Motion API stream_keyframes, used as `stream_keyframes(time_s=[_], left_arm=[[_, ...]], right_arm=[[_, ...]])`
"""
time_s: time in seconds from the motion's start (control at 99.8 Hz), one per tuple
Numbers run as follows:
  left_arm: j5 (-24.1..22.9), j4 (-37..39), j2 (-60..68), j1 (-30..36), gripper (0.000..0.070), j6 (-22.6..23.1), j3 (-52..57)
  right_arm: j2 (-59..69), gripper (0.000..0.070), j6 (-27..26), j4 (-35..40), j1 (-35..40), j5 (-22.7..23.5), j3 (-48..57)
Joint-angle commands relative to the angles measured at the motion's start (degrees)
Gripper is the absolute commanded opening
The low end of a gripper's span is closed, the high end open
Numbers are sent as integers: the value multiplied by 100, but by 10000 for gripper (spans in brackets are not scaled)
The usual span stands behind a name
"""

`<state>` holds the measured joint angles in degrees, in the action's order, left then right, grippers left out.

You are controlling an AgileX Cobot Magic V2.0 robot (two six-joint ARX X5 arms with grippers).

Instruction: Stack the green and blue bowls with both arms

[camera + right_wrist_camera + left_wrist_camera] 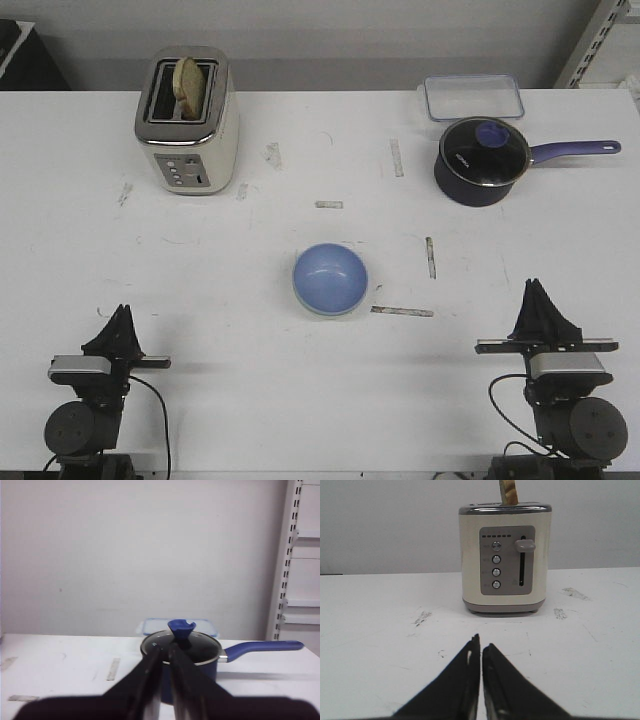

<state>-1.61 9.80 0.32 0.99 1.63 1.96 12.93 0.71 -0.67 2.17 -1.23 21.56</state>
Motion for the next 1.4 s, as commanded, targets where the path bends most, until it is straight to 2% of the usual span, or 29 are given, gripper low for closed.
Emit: stream_keyframes(time_s=[0.0,0.15,0.451,0.651,0.762,0.952,1.092,1.393], left_arm=[[-11,57,-13,-2,1,50,-127],[-11,57,-13,-2,1,50,-127],[-11,57,-13,-2,1,50,-127],[-11,57,-13,-2,1,50,-127],[-11,57,-13,-2,1,50,-127],[-13,55,-13,-2,1,50,-127],[-11,57,-13,-2,1,50,-127],[-11,57,-13,-2,1,50,-127]], right_arm=[[-31,13,94,11,-15,-28,9],[-85,13,94,24,-66,-33,-192],[-715,13,83,-20,-70,-22,-1429],[-1067,13,61,-24,-70,-13,-1821],[-1294,13,50,-280,-70,-11,-2090],[-1285,13,0,-317,-74,2,-2085],[-1285,13,-391,-306,-74,9,-2085],[-1285,13,-387,-286,-74,13,-2085]])
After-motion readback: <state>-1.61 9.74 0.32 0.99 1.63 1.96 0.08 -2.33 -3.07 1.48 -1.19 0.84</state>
